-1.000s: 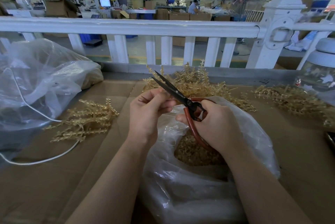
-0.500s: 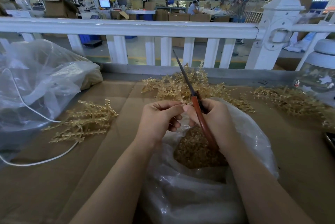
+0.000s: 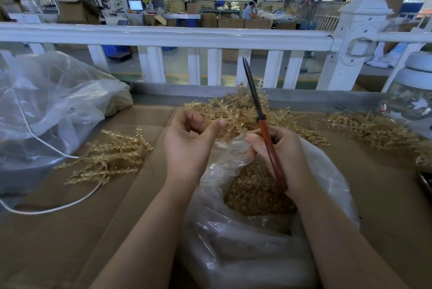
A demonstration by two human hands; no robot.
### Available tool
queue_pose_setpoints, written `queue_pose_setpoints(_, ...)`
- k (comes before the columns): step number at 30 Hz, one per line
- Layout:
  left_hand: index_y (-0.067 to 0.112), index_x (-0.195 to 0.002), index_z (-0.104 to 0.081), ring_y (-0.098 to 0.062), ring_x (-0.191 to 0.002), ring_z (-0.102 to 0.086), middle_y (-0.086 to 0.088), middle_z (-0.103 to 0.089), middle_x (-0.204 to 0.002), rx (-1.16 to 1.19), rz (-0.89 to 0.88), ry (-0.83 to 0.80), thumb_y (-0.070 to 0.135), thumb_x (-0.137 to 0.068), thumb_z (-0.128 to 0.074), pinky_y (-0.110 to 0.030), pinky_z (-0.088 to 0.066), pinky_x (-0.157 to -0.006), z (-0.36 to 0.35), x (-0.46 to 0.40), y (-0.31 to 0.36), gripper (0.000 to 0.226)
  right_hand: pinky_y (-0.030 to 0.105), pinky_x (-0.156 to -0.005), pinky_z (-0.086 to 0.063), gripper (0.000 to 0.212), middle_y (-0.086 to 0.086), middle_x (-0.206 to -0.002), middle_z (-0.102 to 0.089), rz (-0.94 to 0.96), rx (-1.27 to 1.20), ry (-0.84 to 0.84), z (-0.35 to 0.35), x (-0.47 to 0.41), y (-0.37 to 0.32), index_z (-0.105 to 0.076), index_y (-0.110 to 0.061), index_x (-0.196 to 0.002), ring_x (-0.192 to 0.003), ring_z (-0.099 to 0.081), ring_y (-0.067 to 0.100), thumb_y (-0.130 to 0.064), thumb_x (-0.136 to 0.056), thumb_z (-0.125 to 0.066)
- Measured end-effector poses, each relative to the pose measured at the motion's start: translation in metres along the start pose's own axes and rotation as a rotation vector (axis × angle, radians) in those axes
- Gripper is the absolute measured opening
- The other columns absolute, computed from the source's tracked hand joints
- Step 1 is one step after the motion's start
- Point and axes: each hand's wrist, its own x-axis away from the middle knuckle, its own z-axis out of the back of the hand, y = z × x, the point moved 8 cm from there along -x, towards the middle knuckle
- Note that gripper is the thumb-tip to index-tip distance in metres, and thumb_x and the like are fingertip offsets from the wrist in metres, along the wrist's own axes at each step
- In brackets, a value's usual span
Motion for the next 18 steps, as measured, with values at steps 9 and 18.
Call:
queue_pose_setpoints(9,0.031,-0.126,-0.062,-0.008,-0.116,-0.060,0.007,-0.064,-0.126,0.165,0.214,-0.450,0.037,-0.065,-0.083,-0.018,-0.049,-0.089,-0.032,0.005,-0.022,0.066,0.037,-0.076,-0.058,0.021,0.006,-0.062,-0.069,-0.040,-0.087,-0.006,0.000,0.000,-0.002,-0.070,-0.012,-0.070,-0.062,-0.068,0.020,-0.010,-0.091,-0.070)
queue_pose_setpoints(18,0.003,-0.077,-0.071,-0.024,-0.077,-0.055,-0.015,-0.065,-0.080,0.279,0.098,-0.496,0.026,-0.080,-0.074,-0.035,-0.050,-0.078,-0.037,0.009,-0.011,0.023,0.010,-0.042,-0.041,0.019,-0.006,-0.048,-0.060,-0.021,-0.088,-0.046,-0.002,0.000,-0.002,-0.068,-0.007,-0.072,-0.040,-0.053,-0.001,-0.004,-0.091,-0.070)
